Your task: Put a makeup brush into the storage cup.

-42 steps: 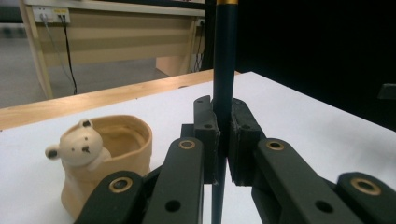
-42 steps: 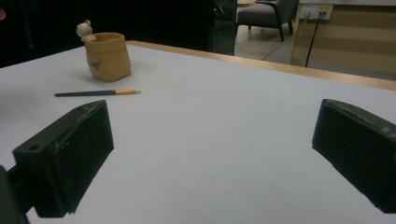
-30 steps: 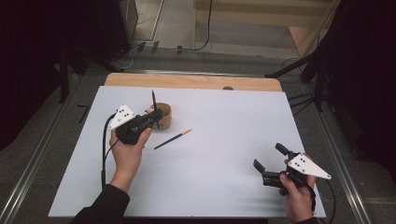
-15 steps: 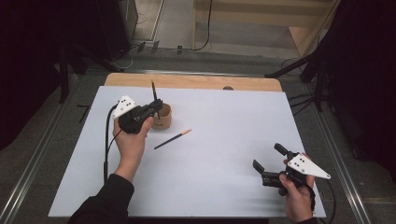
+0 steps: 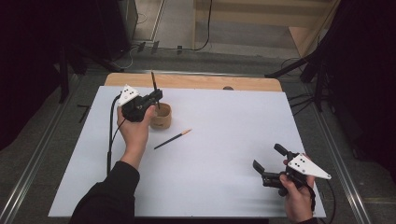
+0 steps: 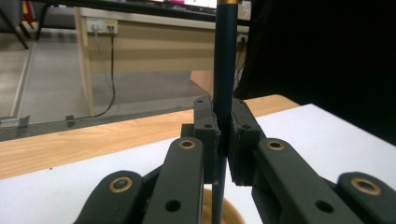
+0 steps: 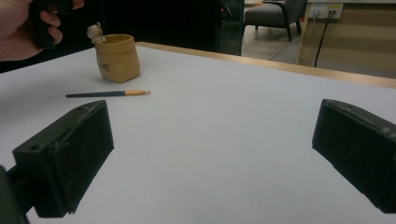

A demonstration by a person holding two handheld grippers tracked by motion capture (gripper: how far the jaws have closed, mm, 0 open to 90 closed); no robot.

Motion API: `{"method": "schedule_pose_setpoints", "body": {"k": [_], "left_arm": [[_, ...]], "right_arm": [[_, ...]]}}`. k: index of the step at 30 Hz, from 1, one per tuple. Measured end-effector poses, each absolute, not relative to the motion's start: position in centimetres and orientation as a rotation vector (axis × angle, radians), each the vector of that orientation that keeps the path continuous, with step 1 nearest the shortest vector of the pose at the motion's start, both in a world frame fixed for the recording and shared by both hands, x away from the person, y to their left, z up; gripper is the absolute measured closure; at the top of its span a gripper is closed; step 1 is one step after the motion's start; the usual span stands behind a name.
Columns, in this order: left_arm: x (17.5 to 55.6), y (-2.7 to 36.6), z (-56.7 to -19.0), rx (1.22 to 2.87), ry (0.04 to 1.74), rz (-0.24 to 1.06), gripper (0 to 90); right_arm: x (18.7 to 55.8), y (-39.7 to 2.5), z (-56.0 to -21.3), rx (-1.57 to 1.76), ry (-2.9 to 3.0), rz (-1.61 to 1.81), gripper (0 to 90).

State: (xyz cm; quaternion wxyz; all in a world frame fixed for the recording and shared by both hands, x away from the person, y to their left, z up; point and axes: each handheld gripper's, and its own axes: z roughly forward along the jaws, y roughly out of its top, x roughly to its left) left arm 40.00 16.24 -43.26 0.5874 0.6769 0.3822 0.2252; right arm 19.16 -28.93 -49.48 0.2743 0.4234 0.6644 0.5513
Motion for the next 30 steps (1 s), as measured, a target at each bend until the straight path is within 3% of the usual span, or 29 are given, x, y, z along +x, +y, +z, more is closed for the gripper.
{"method": "schedule_pose_setpoints", "body": {"k": [30], "left_arm": [[39.9,14.1,-46.1,1.679,0.921,0.553,84.4]], "right_arm": [[19.1,-29.2,-49.8,1.15,1.793,1.481,0.0]]}}
